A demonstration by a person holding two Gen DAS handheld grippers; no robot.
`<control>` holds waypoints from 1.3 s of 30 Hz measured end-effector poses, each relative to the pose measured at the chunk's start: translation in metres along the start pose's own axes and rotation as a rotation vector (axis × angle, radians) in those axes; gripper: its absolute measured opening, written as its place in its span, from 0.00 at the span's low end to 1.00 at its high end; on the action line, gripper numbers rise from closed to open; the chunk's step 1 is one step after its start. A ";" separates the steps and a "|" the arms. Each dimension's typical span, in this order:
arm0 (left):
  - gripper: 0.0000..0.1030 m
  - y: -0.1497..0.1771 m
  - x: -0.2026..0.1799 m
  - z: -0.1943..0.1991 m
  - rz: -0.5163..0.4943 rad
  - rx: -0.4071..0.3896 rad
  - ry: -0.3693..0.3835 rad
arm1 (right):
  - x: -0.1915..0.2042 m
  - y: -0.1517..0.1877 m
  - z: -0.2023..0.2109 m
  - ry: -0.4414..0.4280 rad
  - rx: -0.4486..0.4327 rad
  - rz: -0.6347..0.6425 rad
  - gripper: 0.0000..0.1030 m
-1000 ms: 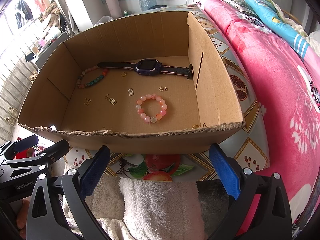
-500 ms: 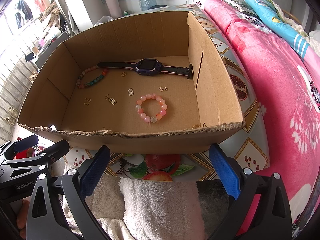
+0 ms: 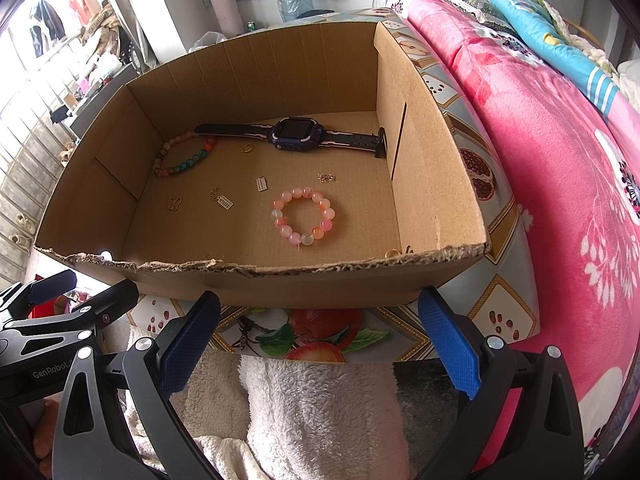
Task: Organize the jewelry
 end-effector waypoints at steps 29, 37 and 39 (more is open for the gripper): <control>0.92 0.000 0.001 0.000 -0.001 0.000 0.000 | 0.001 0.002 -0.001 -0.001 0.002 -0.001 0.94; 0.92 0.001 0.001 0.000 0.000 0.001 -0.001 | 0.001 0.003 -0.001 0.000 0.002 -0.001 0.94; 0.92 0.001 0.002 -0.001 0.000 0.002 0.000 | 0.001 0.003 -0.001 -0.002 0.002 -0.002 0.94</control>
Point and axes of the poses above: each gripper's, at about its wrist camera, not at the fingertips, and z roughly against the way its jaws point, x to its left, y to its underside, the point moved 4 cm from there along -z, roughly the way its jaws point, and after that the axes turned 5 degrees about z, right-handed, at the moved point
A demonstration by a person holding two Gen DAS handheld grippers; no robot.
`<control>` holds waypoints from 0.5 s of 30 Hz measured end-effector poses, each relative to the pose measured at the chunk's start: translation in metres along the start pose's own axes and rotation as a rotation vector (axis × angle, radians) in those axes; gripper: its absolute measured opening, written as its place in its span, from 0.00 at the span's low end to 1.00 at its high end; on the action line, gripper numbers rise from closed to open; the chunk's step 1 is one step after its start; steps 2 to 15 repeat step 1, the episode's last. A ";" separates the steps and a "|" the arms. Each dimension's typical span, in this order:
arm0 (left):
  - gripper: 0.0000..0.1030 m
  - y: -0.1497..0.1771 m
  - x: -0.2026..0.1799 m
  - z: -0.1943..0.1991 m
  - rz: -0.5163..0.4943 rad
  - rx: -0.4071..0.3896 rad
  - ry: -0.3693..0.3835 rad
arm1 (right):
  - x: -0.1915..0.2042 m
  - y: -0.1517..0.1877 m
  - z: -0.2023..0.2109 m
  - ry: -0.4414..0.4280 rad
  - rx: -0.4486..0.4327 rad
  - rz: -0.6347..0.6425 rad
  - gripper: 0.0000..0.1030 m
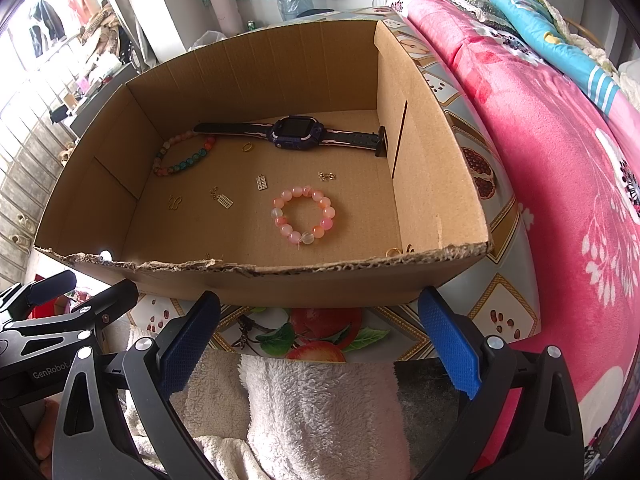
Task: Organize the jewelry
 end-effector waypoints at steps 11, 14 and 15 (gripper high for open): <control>0.92 0.001 0.000 0.000 0.000 0.001 0.001 | 0.000 0.001 0.000 -0.001 0.000 0.000 0.94; 0.92 0.001 0.000 0.000 0.000 0.001 0.001 | 0.000 0.001 0.000 -0.001 0.000 0.000 0.94; 0.92 0.001 0.000 0.000 0.000 0.001 0.001 | 0.000 0.001 0.000 -0.001 0.000 0.000 0.94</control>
Point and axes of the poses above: each gripper's, at about its wrist camera, not at the fingertips, and z roughly against the way its jaws point, x to its left, y to its underside, the point moved 4 cm from there along -z, roughly the way its jaws point, and after that the axes turned 5 degrees about z, right-handed, at the moved point
